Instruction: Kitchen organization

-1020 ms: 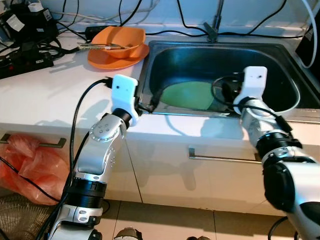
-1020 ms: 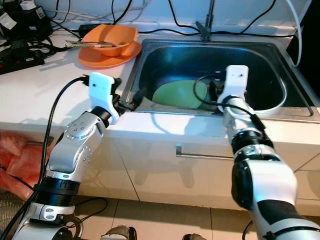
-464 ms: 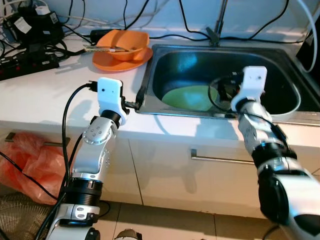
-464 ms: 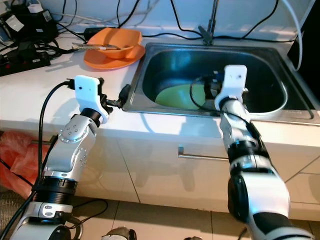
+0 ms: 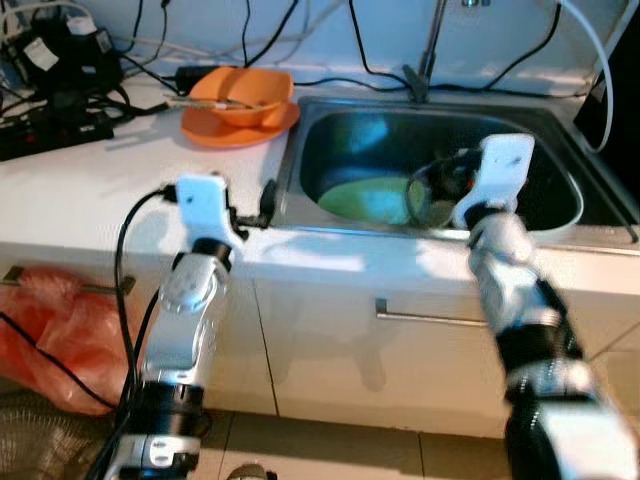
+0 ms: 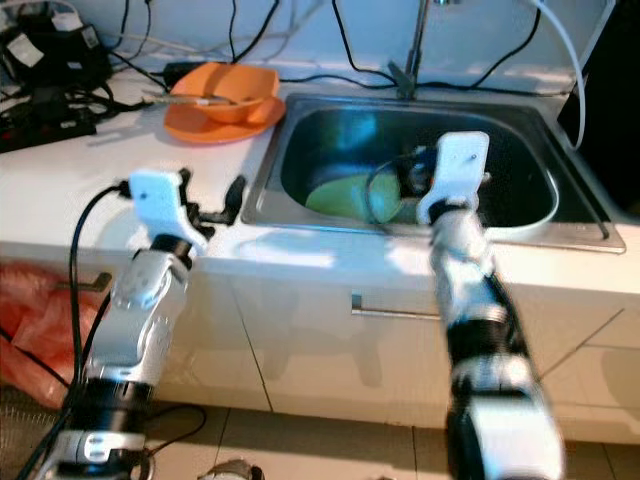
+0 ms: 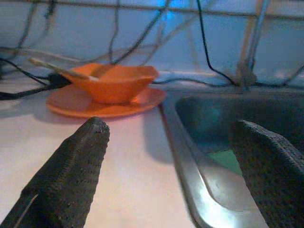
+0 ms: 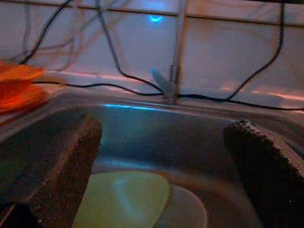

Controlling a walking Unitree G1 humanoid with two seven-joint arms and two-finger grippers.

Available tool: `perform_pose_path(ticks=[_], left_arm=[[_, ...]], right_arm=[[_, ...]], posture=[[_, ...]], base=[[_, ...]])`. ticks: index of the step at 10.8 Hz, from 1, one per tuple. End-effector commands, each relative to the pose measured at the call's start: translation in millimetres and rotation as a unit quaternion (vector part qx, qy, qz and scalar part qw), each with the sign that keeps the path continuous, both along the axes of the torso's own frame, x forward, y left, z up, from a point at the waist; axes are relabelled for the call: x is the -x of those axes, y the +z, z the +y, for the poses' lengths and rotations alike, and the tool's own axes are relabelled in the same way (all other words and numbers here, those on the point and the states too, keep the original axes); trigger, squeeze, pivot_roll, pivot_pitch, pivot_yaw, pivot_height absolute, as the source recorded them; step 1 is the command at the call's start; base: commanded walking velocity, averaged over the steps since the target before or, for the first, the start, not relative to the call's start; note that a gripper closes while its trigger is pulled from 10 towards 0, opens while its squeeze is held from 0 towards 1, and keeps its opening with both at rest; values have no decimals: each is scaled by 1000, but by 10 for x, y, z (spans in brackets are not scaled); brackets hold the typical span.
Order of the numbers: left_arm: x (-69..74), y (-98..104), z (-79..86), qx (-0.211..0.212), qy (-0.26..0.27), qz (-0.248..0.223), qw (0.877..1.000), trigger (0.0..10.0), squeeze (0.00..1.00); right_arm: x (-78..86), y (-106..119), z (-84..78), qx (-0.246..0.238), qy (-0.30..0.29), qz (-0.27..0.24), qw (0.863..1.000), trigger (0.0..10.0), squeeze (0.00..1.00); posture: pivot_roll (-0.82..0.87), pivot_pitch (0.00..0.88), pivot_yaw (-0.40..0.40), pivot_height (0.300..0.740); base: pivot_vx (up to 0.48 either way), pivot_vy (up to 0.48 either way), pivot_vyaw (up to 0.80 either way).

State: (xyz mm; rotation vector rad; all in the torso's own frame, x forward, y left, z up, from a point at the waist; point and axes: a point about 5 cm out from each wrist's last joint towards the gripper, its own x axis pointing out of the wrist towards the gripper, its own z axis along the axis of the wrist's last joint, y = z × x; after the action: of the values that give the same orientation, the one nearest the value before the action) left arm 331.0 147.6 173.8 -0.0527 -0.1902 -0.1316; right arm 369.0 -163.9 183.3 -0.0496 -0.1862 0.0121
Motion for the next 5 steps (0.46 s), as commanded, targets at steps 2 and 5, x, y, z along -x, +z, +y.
perform_pose_path(ticks=[2, 5], left_arm=[[28, 65, 2, 12, 31, -18, 999, 10000, 0], [103, -51, 105, -3, 52, 1, 999, 10000, 0]], right_arm=[[113, 25, 20, -4, -11, -7, 1000, 10000, 800], [200, 56, -264, -13, -53, -8, 998, 10000, 765]], posture=[[42, 0, -16, 740], [34, 0, -3, 740]], base=[[0, 0, 0], [0, 0, 0]])
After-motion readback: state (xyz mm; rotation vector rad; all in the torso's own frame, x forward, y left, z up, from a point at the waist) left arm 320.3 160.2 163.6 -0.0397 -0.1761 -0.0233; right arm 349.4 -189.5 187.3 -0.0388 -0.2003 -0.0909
